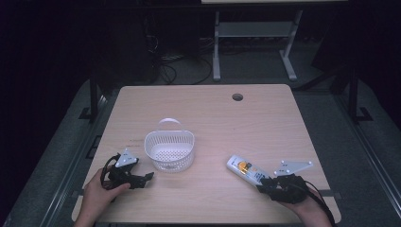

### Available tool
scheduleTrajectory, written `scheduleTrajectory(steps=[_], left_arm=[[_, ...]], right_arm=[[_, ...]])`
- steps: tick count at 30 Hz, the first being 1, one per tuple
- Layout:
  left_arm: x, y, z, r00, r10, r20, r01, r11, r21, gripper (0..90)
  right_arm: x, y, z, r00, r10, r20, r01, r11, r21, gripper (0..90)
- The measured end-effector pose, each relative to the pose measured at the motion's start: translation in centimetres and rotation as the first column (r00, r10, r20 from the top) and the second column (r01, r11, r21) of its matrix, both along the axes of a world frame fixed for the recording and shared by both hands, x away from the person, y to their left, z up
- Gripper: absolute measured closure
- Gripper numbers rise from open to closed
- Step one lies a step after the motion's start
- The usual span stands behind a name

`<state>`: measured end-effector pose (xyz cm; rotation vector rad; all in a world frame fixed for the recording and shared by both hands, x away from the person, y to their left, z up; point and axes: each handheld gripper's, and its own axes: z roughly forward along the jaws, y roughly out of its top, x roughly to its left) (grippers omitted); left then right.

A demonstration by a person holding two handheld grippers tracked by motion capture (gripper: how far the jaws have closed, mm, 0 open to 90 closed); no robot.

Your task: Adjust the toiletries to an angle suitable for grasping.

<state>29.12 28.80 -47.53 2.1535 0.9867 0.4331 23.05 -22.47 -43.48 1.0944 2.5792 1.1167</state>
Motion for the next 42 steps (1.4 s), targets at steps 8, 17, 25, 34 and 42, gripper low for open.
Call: scheduleTrajectory(steps=[8, 17, 25, 34, 42], left_arm=[[0.0, 0.0, 0.0, 1.0000, -0.001, 0.000, 0.001, 1.0000, 0.004, 13.0], [0.0, 0.0, 0.0, 1.0000, -0.002, 0.001, 0.002, 1.0000, 0.003, 13.1], [0.0, 0.0, 0.0, 1.0000, 0.000, 0.000, 0.000, 1.0000, 0.000, 13.1], [0.0, 0.0, 0.0, 1.0000, 0.001, 0.000, -0.001, 1.0000, -0.001, 13.1], [0.0, 0.0, 0.0, 1.0000, 0.000, 0.000, 0.000, 1.0000, 0.001, 13.1]], right_arm=[[-0.9, -0.2, -0.7, 0.9988, 0.011, -0.048, -0.011, 0.9999, 0.000, 89.4], [-0.4, -0.7, -1.2, 0.9988, -0.003, -0.049, 0.001, 0.9993, -0.038, 89.6], [0.2, -1.5, -1.1, 0.9986, -0.026, -0.046, 0.024, 0.9980, -0.059, 89.6], [1.4, -2.5, -1.1, 0.9969, -0.068, -0.040, 0.065, 0.9944, -0.084, 89.6], [2.5, -3.1, -1.1, 0.9952, -0.093, -0.032, 0.090, 0.9915, -0.094, 89.6]])
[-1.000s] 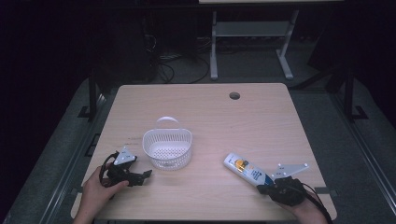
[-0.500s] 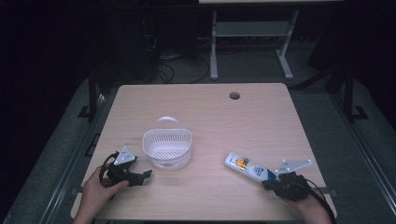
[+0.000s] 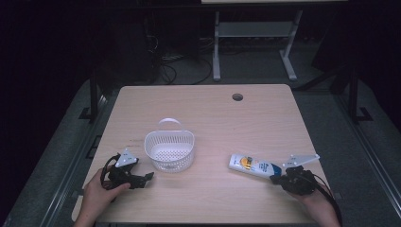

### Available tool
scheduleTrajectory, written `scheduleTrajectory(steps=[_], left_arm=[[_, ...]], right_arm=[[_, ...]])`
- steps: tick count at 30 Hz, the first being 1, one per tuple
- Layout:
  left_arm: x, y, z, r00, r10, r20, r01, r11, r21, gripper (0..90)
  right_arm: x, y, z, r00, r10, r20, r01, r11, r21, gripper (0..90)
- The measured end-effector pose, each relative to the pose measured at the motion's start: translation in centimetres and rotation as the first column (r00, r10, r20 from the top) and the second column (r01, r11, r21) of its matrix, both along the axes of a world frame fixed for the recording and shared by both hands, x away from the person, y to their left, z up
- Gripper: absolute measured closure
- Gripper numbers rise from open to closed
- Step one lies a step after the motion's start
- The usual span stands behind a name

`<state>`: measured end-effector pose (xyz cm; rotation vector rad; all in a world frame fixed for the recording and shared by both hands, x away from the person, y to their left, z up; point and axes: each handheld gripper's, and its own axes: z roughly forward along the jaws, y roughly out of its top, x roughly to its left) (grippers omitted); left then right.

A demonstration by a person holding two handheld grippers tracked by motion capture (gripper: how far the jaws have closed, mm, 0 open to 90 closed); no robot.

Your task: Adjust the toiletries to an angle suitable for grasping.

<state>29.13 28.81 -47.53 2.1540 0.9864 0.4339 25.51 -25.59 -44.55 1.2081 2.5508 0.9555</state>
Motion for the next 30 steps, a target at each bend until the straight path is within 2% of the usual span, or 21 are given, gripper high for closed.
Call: scheduleTrajectory(steps=[11, 23, 30], left_arm=[[0.0, 0.0, 0.0, 1.0000, 0.000, -0.001, 0.000, 1.0000, 0.000, 13.0], [0.0, 0.0, 0.0, 1.0000, 0.000, 0.001, 0.000, 1.0000, -0.001, 13.0], [0.0, 0.0, 0.0, 1.0000, 0.000, 0.001, 0.000, 1.0000, -0.001, 13.0]], right_arm=[[1.5, -0.7, -0.1, 0.9995, -0.031, 0.008, 0.031, 0.9995, 0.007, 89.7], [4.0, -1.3, -0.2, 0.9976, -0.069, 0.009, 0.069, 0.9975, 0.016, 89.7], [5.4, -1.3, -0.2, 0.9951, -0.096, 0.025, 0.095, 0.9953, 0.019, 89.7]])
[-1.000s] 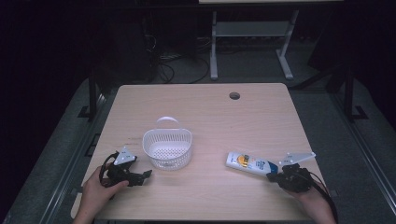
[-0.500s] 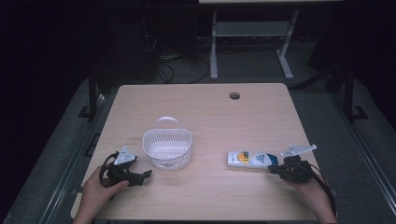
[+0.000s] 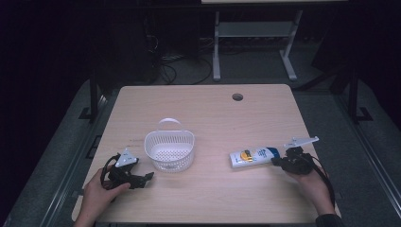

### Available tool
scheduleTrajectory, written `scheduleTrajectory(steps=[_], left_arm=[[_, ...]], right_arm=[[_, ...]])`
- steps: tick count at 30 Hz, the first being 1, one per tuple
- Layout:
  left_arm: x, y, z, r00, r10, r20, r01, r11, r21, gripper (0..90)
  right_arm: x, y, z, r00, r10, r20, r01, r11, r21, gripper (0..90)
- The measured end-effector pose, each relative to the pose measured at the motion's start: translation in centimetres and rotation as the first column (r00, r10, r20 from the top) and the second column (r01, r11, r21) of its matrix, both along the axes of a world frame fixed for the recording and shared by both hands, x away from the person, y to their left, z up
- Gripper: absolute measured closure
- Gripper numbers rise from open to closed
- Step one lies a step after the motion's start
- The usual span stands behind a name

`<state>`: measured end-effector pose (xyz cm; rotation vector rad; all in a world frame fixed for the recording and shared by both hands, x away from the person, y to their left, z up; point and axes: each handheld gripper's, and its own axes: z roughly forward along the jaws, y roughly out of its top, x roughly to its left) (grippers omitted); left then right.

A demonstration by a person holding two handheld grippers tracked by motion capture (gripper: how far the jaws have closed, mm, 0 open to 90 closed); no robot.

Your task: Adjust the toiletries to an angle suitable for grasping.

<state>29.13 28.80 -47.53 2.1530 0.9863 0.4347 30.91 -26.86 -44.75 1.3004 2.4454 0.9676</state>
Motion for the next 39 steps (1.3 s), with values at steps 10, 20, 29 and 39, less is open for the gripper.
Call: scheduleTrajectory(steps=[10, 20, 29, 39], left_arm=[[0.0, 0.0, 0.0, 1.0000, -0.001, -0.003, 0.001, 1.0000, 0.002, 13.0], [0.0, 0.0, 0.0, 1.0000, 0.000, 0.000, 0.000, 1.0000, 0.000, 13.1], [0.0, 0.0, 0.0, 1.0000, 0.000, 0.000, 0.000, 1.0000, 0.000, 13.0], [0.0, 0.0, 0.0, 1.0000, 0.000, -0.002, 0.000, 1.0000, 0.001, 13.1]], right_arm=[[2.0, -0.2, 0.0, 0.9989, -0.046, 0.009, 0.046, 0.9989, -0.003, 89.7], [1.8, -0.4, 0.8, 0.9993, -0.032, -0.021, 0.034, 0.9967, 0.073, 89.7], [1.6, 1.8, 2.5, 0.9999, 0.003, -0.014, -0.002, 0.9943, 0.106, 89.6], [2.8, 4.3, 3.1, 0.9984, 0.050, -0.028, -0.045, 0.9870, 0.154, 89.7]])
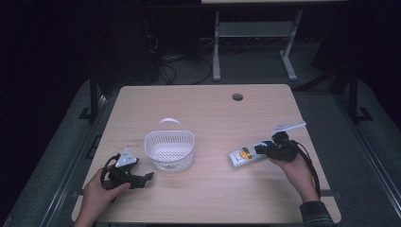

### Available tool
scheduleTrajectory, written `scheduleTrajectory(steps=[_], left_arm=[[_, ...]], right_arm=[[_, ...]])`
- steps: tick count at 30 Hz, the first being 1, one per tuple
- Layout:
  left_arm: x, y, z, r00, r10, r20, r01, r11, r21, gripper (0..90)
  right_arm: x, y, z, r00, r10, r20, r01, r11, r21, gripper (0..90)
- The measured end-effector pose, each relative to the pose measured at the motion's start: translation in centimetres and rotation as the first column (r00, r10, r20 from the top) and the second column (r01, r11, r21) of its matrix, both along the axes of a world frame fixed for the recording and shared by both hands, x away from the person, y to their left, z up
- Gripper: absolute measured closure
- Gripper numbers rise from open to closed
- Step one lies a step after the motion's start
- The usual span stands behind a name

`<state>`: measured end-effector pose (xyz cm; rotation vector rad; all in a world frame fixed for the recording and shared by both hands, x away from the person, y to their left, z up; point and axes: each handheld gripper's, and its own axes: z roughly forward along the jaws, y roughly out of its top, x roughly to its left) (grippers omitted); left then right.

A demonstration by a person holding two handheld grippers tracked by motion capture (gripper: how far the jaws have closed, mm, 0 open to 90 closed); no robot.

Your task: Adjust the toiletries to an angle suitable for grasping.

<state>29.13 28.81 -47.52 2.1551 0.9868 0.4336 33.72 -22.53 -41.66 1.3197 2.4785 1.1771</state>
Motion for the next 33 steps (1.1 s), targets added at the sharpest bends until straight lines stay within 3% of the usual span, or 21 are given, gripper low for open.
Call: scheduleTrajectory(steps=[10, 19, 33], left_arm=[[0.0, 0.0, 0.0, 1.0000, 0.000, 0.000, 0.000, 1.0000, 0.000, 13.0], [0.0, 0.0, 0.0, 1.0000, 0.000, 0.000, 0.000, 1.0000, 0.000, 13.0], [0.0, 0.0, 0.0, 1.0000, -0.001, -0.002, 0.001, 1.0000, 0.001, 13.0]], right_arm=[[1.3, 3.3, -0.1, 0.9986, 0.051, 0.014, -0.051, 0.9987, 0.000, 89.7], [3.0, 6.6, -1.3, 0.9971, 0.075, -0.008, -0.076, 0.9969, -0.023, 89.7], [3.9, 7.6, -3.0, 0.9960, 0.065, -0.062, -0.069, 0.9949, -0.074, 89.5]])
